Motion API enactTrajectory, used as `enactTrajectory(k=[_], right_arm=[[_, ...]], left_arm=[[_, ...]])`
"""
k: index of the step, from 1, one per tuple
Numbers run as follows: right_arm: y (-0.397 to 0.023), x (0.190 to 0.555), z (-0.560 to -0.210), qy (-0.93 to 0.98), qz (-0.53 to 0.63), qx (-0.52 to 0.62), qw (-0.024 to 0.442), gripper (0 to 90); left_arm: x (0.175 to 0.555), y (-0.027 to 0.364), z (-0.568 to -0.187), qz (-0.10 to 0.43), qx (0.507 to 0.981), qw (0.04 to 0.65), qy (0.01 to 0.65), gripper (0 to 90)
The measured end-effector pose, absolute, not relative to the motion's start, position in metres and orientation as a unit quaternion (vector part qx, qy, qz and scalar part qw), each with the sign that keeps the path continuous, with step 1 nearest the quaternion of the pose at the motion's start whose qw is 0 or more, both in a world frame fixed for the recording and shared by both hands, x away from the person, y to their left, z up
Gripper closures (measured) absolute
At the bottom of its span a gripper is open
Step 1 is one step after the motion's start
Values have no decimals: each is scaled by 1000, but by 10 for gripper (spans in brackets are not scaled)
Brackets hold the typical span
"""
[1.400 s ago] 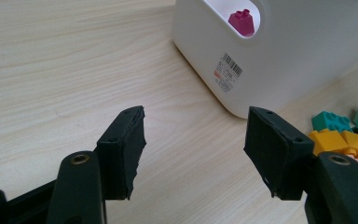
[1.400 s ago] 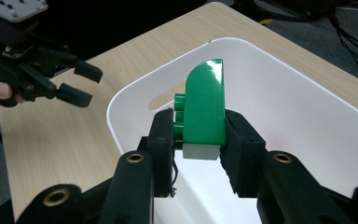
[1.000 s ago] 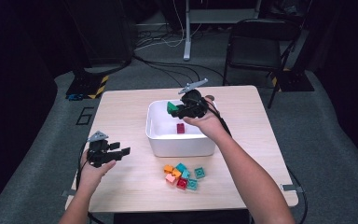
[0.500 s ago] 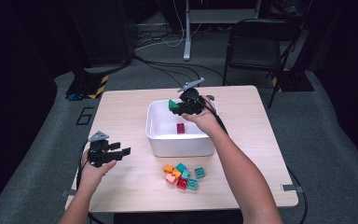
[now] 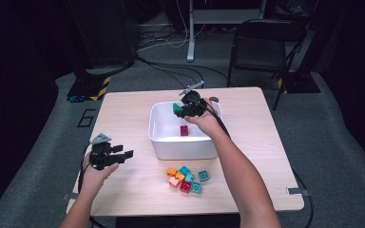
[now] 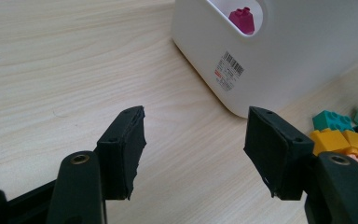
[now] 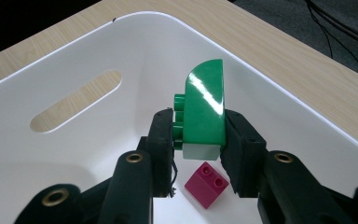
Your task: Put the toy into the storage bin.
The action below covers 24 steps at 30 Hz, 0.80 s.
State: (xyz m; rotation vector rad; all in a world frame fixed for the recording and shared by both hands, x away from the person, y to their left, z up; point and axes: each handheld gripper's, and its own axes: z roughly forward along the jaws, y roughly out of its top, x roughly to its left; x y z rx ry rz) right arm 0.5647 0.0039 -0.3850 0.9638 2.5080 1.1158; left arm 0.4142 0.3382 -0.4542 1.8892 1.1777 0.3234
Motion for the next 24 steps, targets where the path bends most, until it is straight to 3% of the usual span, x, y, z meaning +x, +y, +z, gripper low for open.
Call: enactTrajectory(k=[11, 24], right_arm=[[7, 559, -381, 856, 383, 327, 116, 592], [-9, 514, -343, 846, 425, 302, 116, 569]], left_arm=[[414, 339, -454, 130, 756, 432, 474, 374], [413, 339, -453, 133, 755, 432, 475, 373]])
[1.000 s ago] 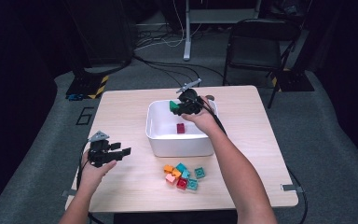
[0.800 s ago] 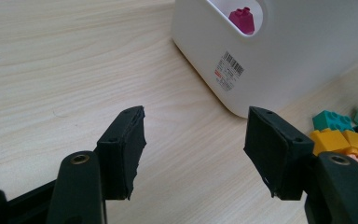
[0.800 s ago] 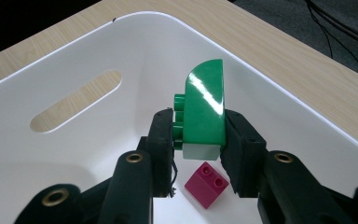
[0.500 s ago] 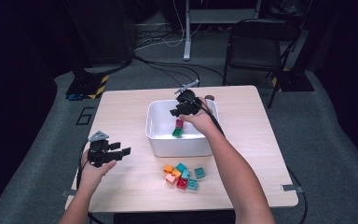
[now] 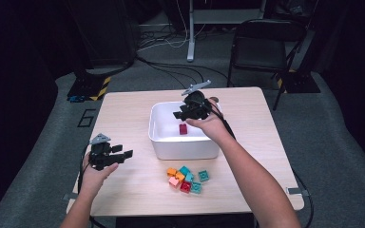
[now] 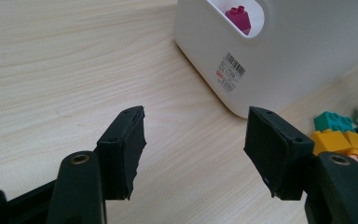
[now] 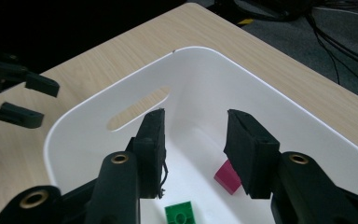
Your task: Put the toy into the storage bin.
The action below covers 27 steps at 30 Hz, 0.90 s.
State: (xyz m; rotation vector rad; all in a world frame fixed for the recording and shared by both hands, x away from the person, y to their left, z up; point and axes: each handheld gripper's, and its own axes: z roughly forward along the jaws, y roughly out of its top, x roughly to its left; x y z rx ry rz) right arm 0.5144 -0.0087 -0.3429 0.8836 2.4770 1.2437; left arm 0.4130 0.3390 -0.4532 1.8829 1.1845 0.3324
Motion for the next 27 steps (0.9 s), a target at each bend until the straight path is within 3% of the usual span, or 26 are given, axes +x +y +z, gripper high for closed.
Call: enactTrajectory(k=[17, 27], right_arm=[[-42, 450, -340, 843, 458, 262, 108, 555], [-51, 419, -357, 846, 456, 255, 107, 542]], left_arm=[[413, 338, -454, 133, 755, 430, 477, 373], [412, 338, -453, 134, 754, 430, 477, 373]])
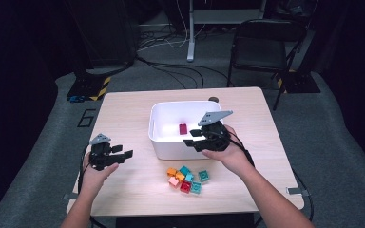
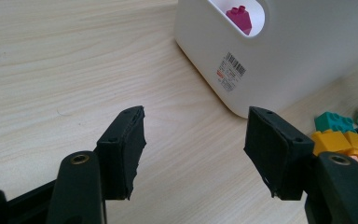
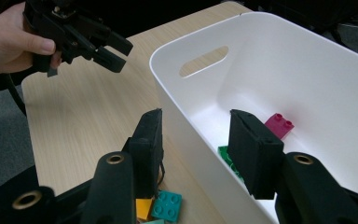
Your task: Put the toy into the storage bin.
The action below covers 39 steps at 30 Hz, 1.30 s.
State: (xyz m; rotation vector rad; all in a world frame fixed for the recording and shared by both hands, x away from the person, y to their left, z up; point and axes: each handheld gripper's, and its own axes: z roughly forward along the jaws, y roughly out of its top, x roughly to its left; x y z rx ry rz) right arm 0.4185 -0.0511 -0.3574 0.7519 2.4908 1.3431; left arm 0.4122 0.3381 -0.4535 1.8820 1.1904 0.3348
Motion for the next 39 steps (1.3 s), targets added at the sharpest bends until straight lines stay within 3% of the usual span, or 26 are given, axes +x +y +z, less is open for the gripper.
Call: enactTrajectory(k=[12, 39], right_arm=[[-56, 394, -393, 849, 446, 258, 118, 526], [-74, 383, -473, 844, 414, 310, 139, 531]], left_arm=[[412, 337, -453, 134, 754, 430, 478, 373], [411, 338, -453, 135, 754, 431, 478, 373]])
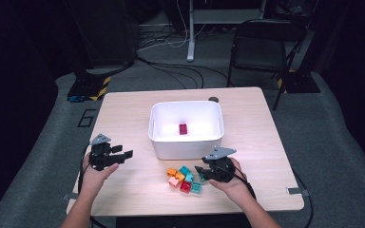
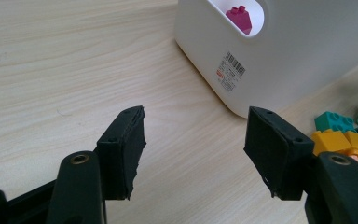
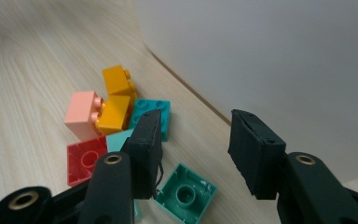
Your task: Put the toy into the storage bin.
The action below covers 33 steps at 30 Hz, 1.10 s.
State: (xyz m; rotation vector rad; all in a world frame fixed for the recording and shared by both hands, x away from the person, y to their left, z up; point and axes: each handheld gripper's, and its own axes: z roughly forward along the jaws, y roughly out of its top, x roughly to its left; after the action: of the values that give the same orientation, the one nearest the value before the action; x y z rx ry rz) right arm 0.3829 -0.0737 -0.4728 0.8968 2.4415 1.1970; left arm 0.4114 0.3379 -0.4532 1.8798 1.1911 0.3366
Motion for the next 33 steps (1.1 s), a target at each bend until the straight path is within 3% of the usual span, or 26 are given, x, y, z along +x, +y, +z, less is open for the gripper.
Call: enactTrajectory(k=[13, 33], right_arm=[[-70, 381, -497, 858, 380, 318, 136, 506], [-80, 384, -506, 865, 353, 332, 127, 489]], left_arm=[[412, 338, -453, 135, 754, 430, 477, 373], [412, 337, -453, 136, 754, 431, 477, 373]])
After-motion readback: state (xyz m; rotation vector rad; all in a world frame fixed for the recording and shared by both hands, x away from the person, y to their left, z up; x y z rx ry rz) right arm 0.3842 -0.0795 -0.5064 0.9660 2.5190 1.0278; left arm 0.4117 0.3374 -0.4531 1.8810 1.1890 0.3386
